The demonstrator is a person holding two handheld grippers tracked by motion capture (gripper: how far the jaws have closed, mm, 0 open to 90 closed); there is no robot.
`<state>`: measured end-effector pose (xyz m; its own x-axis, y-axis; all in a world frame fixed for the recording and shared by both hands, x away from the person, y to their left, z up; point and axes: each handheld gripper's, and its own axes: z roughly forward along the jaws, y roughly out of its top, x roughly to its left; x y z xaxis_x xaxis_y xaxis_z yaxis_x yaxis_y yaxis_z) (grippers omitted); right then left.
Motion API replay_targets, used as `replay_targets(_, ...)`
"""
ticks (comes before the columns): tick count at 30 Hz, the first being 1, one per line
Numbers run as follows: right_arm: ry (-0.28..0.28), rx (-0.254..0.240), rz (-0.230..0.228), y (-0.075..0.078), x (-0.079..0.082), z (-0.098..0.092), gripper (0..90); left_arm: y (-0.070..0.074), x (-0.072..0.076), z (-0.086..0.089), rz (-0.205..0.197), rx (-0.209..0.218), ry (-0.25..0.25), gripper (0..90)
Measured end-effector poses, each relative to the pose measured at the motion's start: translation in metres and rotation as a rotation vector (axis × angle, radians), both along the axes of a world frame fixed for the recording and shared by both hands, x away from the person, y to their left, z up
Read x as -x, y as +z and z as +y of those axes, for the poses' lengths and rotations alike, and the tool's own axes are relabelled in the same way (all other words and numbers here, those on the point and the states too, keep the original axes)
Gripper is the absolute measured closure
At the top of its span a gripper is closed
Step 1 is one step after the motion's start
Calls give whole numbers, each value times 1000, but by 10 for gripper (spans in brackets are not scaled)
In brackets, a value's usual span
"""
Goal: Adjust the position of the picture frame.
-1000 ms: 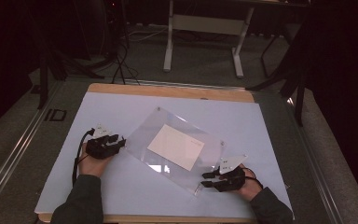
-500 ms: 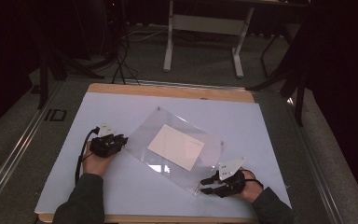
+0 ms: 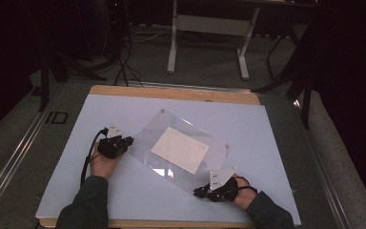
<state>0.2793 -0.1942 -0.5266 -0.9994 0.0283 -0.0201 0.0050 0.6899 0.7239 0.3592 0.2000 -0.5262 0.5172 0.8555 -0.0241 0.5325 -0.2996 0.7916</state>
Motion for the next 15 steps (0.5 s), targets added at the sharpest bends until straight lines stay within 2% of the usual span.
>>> replay_targets(7, -34, -18, -12, 5, -1, 9, 854, 5, -21, -2, -14, 22, 36, 847)
replay_targets(10, -32, -19, -23, 6, 2, 19, 853, 7, -36, -4, -13, 15, 40, 848)
replay_targets(15, 5, -33, -37, 11, 11, 44, 848, 15, -61, -11, -17, -2, 41, 849)
